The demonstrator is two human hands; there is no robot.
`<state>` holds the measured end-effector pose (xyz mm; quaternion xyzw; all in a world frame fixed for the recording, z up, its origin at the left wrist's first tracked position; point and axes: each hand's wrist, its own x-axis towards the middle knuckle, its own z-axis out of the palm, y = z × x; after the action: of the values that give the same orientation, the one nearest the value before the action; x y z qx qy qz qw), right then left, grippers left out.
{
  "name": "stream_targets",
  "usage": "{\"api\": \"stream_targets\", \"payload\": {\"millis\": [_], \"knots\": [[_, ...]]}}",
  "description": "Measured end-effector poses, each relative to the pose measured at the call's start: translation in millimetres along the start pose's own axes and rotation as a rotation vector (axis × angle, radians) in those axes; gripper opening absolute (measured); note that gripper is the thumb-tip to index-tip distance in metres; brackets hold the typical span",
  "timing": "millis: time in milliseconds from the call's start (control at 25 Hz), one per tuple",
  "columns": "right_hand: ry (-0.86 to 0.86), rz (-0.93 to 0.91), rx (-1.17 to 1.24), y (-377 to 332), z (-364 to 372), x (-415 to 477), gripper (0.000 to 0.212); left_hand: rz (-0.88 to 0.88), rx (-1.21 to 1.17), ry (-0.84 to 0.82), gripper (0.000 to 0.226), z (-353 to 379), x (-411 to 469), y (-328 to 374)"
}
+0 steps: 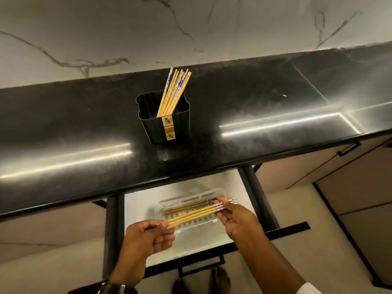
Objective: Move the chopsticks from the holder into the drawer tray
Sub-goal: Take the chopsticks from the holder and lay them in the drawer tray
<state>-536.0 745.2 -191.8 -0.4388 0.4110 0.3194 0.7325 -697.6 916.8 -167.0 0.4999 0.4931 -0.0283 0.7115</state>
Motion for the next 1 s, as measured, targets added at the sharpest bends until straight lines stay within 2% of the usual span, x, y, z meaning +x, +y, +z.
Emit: {"api": "stream_targets", "payload": {"millis": [80,160,280,400,520,680,880,1000], "knots": [[0.041,0.035,0.020,13,-3,7,0.034,-0.018,-0.338,0.200,0.013,16,-3,-14],[0.073,0.047,0.019,24,-2,14,0.034,-0.070,-0.637,0.280,0.020,43,-4,-26],[0.089,0.067,-0.015,33,6,22,0.030,-0.118,-0.860,0.384,0.030,74,7,-32],[0.108,0.087,-0.073,32,13,30,0.031,-0.120,-0.879,0.427,0.029,85,31,-34],[0.136,0.091,-0.127,25,19,40,0.038,-0.211,-0.852,0.503,0.030,89,56,-33],[0.227,0.064,-0.208,23,26,57,0.033,-0.311,-0.829,0.528,0.038,93,80,-31],[0.361,-0.046,-0.227,22,33,69,0.027,-0.402,-0.816,0.451,0.037,93,96,-28],[0.283,-0.051,-0.259,19,33,66,0.034,-0.437,-0.802,0.390,0.039,89,100,-21]]}}
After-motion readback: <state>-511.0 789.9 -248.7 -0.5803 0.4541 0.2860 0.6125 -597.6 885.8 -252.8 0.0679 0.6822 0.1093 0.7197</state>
